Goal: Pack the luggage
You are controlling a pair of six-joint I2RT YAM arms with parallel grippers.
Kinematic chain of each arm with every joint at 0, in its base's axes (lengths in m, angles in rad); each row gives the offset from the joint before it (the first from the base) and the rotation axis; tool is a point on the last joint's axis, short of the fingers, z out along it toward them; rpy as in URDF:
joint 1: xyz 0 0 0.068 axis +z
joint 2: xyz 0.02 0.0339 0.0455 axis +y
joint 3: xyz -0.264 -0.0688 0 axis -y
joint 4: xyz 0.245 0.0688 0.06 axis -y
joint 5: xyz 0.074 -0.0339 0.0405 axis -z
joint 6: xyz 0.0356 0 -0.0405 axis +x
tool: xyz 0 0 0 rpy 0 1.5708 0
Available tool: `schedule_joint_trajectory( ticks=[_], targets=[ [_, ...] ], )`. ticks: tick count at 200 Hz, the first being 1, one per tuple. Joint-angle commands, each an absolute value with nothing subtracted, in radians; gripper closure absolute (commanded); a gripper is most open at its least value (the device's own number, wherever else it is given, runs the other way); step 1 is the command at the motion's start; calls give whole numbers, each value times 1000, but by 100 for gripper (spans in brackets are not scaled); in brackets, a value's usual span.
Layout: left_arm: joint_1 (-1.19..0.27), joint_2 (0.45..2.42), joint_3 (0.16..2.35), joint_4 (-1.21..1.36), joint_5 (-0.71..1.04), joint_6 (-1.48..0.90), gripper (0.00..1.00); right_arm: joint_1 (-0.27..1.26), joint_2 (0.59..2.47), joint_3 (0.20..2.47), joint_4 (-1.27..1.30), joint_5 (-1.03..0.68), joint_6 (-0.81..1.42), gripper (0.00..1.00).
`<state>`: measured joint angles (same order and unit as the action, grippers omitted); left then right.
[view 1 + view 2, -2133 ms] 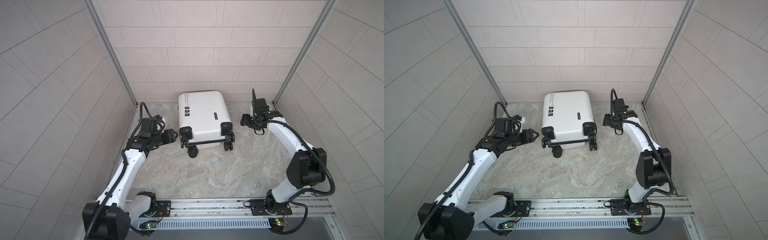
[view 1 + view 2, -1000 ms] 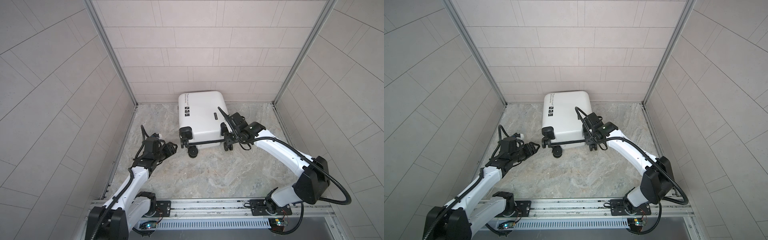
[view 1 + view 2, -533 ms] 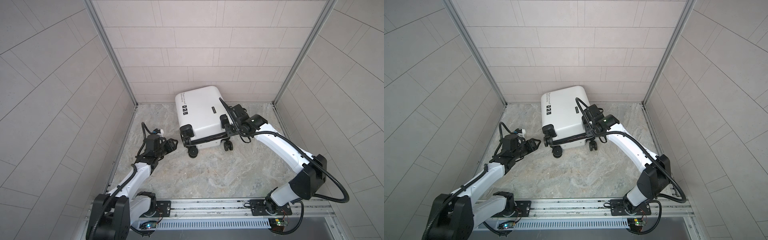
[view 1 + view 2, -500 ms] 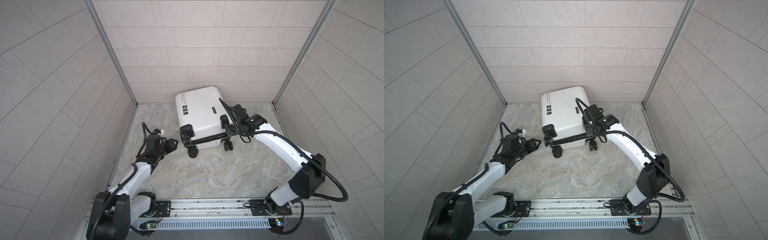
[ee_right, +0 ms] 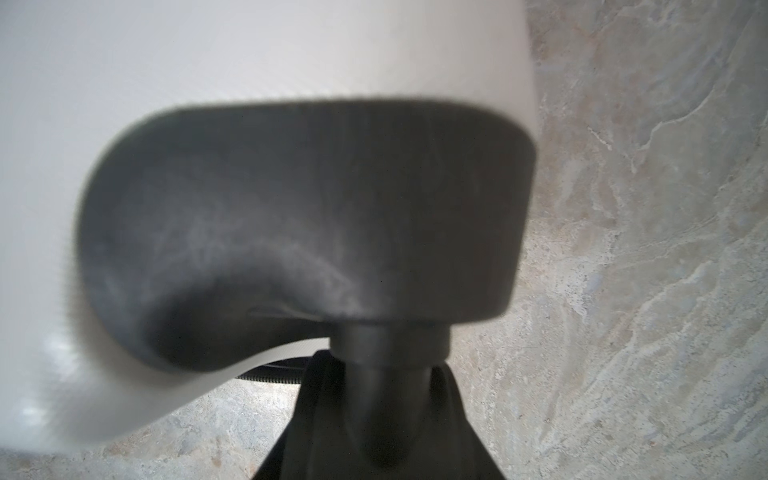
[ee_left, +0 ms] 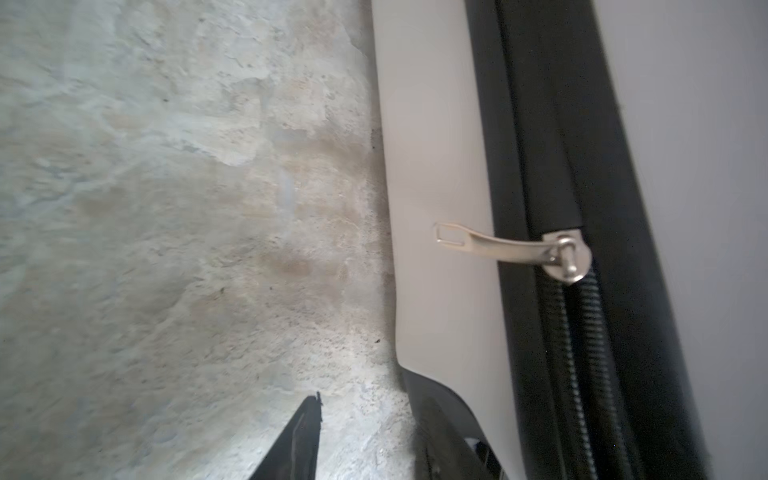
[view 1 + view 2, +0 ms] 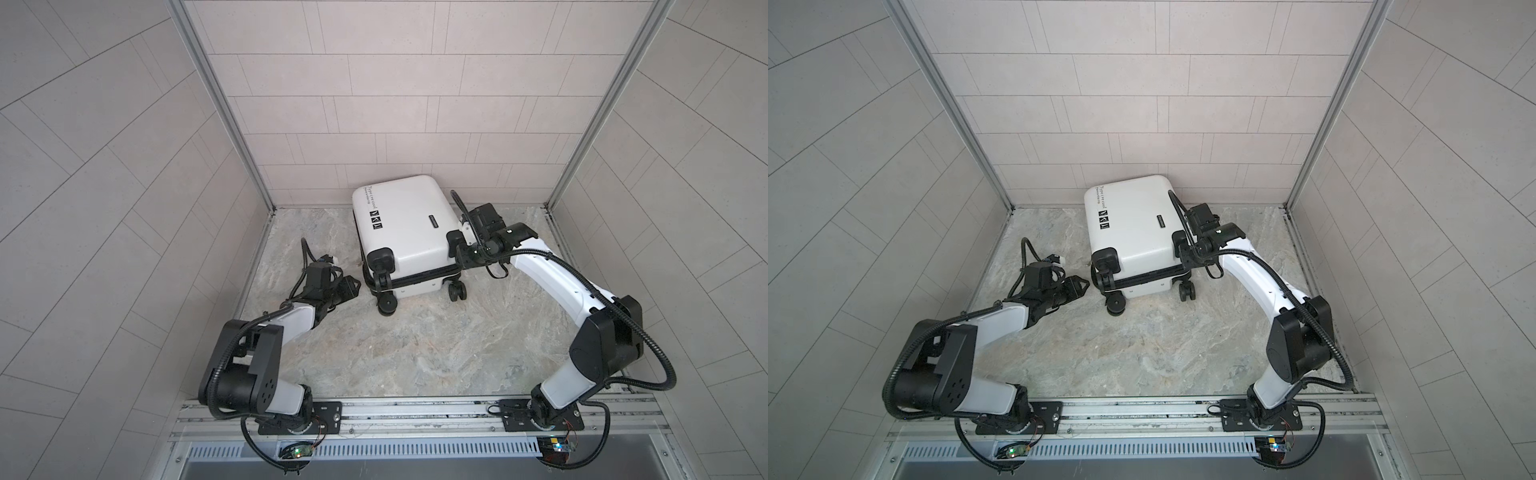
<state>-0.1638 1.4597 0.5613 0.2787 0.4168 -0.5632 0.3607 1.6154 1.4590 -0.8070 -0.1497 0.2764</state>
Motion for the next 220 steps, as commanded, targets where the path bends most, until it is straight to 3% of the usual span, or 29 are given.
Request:
schedule_joint_trajectory(
  ticks=[1, 24, 97, 117, 168, 191, 220],
  targets=[
    [-203, 1478, 604, 337, 415, -533, 56, 354, 1582, 1434, -776, -158, 271, 39],
    [-257, 1489, 627, 342, 404, -517, 57, 354, 1541, 1412, -778, -148, 270, 27],
    [-467, 1558, 697, 426, 345, -514, 57, 321, 1432, 1432, -886, 4, 290, 16],
    [-485, 1572, 697, 456, 343, -517, 57, 325, 1389, 1428, -884, -23, 280, 15],
    [-486, 1302, 576, 350, 257, -426, 55, 472, 1317, 1424, -869, -81, 252, 15],
    [-485, 1127, 514, 318, 153, -392, 47, 600, 1347, 1441, -859, -100, 224, 15],
    [-485, 936, 475, 285, 53, -344, 19, 690, 1434, 1495, -887, -84, 229, 15]
  ],
)
